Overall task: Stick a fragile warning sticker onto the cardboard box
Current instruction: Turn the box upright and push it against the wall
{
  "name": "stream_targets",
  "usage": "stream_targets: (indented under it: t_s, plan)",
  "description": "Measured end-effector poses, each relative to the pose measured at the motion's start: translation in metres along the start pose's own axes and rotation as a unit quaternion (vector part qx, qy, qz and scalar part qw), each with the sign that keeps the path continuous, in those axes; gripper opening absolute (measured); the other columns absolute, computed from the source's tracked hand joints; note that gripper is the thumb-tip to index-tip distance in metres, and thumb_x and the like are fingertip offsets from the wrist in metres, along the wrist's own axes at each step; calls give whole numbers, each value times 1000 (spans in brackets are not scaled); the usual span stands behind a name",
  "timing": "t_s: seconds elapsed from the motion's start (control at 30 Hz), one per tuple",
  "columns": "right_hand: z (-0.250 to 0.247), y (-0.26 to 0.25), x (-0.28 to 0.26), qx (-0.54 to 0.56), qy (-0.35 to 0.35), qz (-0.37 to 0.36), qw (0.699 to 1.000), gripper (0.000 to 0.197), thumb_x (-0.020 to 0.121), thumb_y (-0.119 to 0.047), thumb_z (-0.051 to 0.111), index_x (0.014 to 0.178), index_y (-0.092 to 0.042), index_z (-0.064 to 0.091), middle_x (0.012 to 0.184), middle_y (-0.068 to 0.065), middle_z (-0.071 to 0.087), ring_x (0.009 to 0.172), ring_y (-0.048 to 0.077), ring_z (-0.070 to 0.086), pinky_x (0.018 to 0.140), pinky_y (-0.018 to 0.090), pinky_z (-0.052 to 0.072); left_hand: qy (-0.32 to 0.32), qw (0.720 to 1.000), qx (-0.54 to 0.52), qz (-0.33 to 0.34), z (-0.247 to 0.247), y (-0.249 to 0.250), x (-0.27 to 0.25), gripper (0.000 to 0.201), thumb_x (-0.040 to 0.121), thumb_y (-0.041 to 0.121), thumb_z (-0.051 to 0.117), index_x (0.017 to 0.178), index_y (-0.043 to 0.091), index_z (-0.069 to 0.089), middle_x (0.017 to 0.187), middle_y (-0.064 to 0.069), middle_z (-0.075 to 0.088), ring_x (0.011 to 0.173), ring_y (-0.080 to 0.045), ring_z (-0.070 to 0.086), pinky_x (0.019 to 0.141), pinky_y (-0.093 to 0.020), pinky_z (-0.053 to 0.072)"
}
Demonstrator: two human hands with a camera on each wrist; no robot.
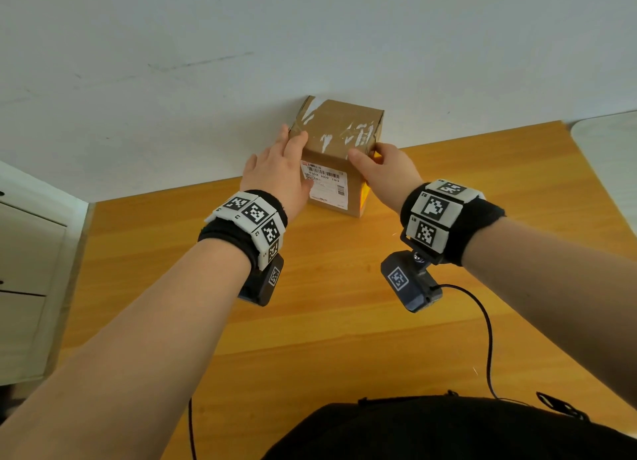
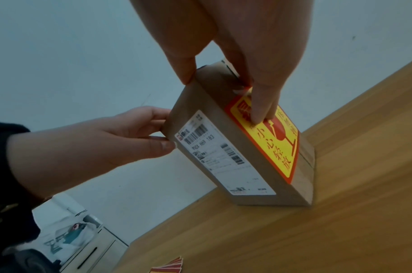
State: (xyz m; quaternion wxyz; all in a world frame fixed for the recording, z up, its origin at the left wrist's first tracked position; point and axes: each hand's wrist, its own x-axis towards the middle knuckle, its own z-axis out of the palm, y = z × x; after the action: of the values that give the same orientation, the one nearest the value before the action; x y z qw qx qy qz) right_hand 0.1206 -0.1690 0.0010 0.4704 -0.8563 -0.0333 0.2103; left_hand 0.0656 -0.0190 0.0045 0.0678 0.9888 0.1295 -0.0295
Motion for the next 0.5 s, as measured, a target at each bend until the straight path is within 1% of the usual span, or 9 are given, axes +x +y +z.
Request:
stream_targets:
  t_s: [0.1,0.2,0.23,0.3,0.33,0.37,0.43,0.47,0.5]
  plan:
    - [-3,-4,0,22,-5,27,999,56,87,-45,52,130,-9,48,105,-1,57,104,22,61,91,40,54,-7,1000,-22,-18,-2,4,-1,73,85,37,59,146,22,20,158,-15,12,144,-33,18,117,-46,21]
    - [-9,-10,-1,23,-18,40,999,47,88,-43,53,116,-6,58,96,3,60,106,27,63,92,44,54,-6,999,-22,-33,-7,8,-3,74,84,37,60,145,23,21,157,-17,4,145,-36,11,117,-46,19]
    - [-11,-13,-2,24,-21,43,999,48,88,-43,52,113,-3,59,97,7,63,108,30,63,93,46,53,-4,999,-24,-34,-10,9,-3,75,84,37,61,145,23,20,158,-16,3,145,-36,11,117,-46,18]
    - [-15,-17,-4,24,-18,48,998,54,88,-44,50,114,3,59,108,18,67,111,34,62,94,48,52,-1,999,-34,-34,-14,11,-5,77,84,37,61,146,23,18,158,-15,4,145,-36,11,117,-46,18]
    - [-16,-18,-6,24,-16,48,998,56,89,-44,50,114,4,59,114,22,66,112,35,61,95,49,51,1,999,-39,-33,-17,12,-5,76,85,37,60,147,22,18,158,-15,4,145,-35,11,117,-45,18]
    - [-18,-20,-7,25,-14,47,998,55,89,-44,49,111,4,60,113,23,65,112,35,61,95,49,51,3,999,-44,-32,-19,13,-7,75,86,37,59,147,22,18,158,-14,4,145,-35,12,117,-45,18]
    - [-21,-20,-10,28,-5,38,999,48,89,-44,49,98,2,61,97,18,62,106,34,63,95,50,51,7,998,-50,-26,-23,14,-10,73,87,37,56,147,21,19,158,-13,6,145,-33,12,117,-45,18]
    - [-23,-20,-12,26,-1,35,999,49,90,-44,49,97,3,60,92,15,59,104,33,64,95,50,51,10,998,-53,-23,-24,15,-12,71,88,37,55,147,20,19,158,-12,7,145,-32,12,117,-45,18]
    - [-24,-20,-15,22,0,35,999,54,90,-44,48,104,7,61,93,14,59,105,33,64,94,50,51,13,998,-57,-20,-26,15,-15,70,88,37,55,147,20,20,158,-12,9,145,-31,13,117,-44,18]
